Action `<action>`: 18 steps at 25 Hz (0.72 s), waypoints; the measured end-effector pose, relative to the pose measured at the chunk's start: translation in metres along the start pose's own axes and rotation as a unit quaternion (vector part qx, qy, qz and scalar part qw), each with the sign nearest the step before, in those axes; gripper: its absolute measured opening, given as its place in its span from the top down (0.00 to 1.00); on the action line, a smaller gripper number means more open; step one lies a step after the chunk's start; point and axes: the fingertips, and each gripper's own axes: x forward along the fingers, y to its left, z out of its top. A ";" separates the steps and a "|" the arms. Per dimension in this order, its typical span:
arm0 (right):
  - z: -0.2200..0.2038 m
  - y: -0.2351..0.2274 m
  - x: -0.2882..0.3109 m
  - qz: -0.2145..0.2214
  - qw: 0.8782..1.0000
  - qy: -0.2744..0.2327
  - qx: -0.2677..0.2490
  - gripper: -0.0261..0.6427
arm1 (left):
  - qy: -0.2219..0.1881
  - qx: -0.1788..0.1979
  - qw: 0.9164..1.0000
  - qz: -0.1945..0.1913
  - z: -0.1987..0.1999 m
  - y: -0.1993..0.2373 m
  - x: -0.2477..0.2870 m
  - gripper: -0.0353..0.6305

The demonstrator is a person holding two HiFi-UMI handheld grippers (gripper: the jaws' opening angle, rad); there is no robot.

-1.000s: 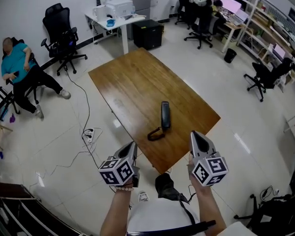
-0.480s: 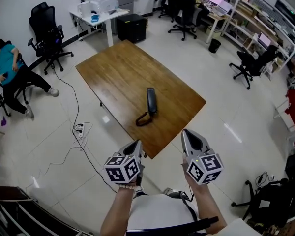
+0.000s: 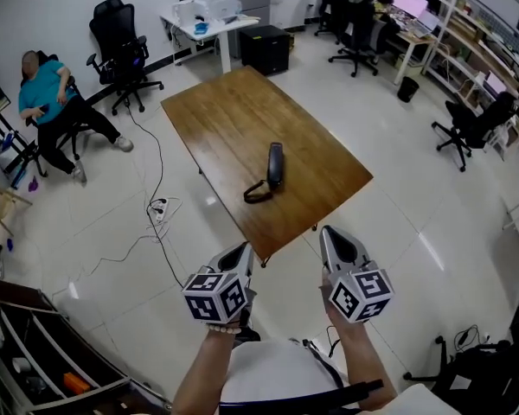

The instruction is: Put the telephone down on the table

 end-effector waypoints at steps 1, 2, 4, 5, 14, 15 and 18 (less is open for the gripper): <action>-0.003 0.000 -0.005 0.006 1.000 0.001 0.001 0.94 | 0.000 0.001 1.000 0.006 -0.005 -0.004 -0.004 0.95; -0.006 0.000 -0.009 0.012 1.000 0.003 0.001 0.94 | 0.000 0.001 1.000 0.012 -0.009 -0.006 -0.009 0.95; -0.011 0.003 -0.019 0.022 1.000 0.003 0.000 0.94 | 0.000 0.003 1.000 0.022 -0.017 -0.012 -0.019 0.95; -0.013 0.004 -0.024 0.026 1.000 0.003 0.000 0.94 | 0.000 0.004 1.000 0.026 -0.020 -0.015 -0.023 0.95; -0.033 0.000 -0.057 0.034 0.999 0.008 0.012 0.94 | 0.003 0.013 1.000 0.026 -0.044 -0.046 -0.033 0.95; -0.033 0.000 -0.060 0.034 0.999 0.006 0.011 0.94 | 0.002 0.015 1.000 0.024 -0.044 -0.049 -0.033 0.95; -0.031 0.001 -0.065 0.033 0.999 0.001 0.012 0.94 | -0.003 0.020 1.000 0.018 -0.041 -0.056 -0.033 0.95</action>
